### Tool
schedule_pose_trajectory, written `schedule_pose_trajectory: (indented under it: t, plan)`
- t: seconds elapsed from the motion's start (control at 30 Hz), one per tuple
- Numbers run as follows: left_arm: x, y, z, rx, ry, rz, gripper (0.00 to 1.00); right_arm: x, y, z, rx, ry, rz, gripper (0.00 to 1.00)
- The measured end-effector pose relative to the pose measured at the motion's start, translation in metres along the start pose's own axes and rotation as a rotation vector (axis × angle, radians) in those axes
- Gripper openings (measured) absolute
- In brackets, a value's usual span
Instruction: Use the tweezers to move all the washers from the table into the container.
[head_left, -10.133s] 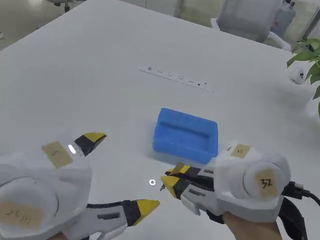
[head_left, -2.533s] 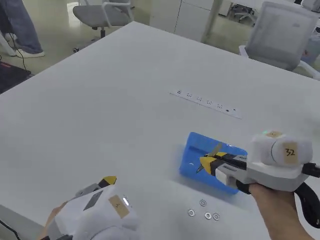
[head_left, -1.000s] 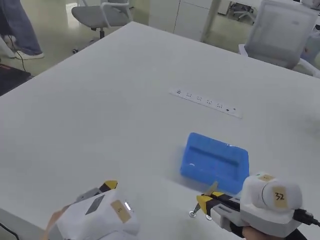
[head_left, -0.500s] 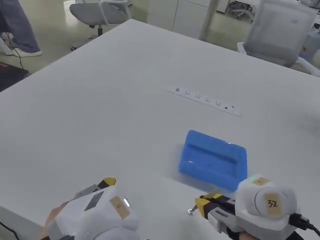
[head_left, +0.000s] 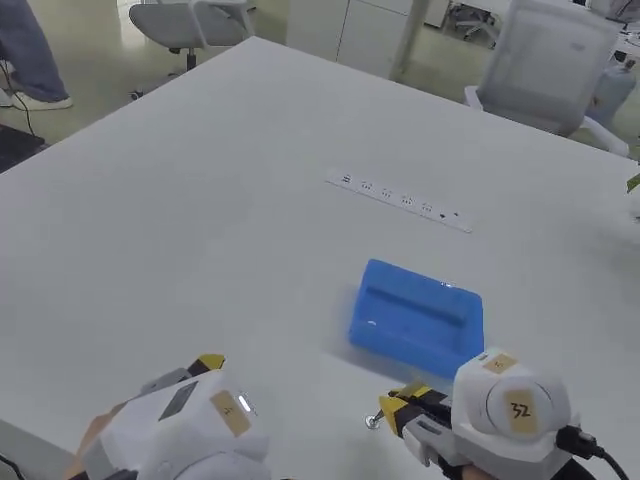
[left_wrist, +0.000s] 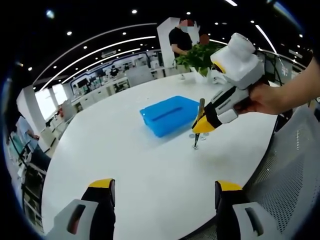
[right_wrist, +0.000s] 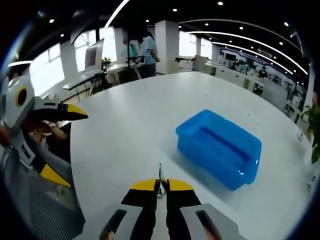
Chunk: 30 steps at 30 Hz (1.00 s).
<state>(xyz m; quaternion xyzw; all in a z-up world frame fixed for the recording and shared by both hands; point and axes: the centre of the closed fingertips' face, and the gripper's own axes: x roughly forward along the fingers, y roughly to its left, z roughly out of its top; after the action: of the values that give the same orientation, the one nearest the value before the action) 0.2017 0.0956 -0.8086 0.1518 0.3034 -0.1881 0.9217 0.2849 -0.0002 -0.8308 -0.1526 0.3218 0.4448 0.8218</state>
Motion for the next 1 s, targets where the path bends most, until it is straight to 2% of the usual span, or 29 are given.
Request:
schedule_pose_trajectory:
  t: [0.43,0.77,1.0]
  plan:
    - [0.0,0.0,0.0,-0.003,-0.001,-0.001,0.86,0.002,-0.008,0.003,0.119,0.002,0.004,0.02]
    - [0.0,-0.002,0.002,-0.014,-0.01,-0.008,0.92,-0.005,-0.011,0.015,0.112,-0.016,0.001,0.02]
    - [-0.001,0.0,0.005,-0.03,-0.03,-0.004,0.94,-0.01,-0.007,0.02,0.082,-0.015,0.008,0.02]
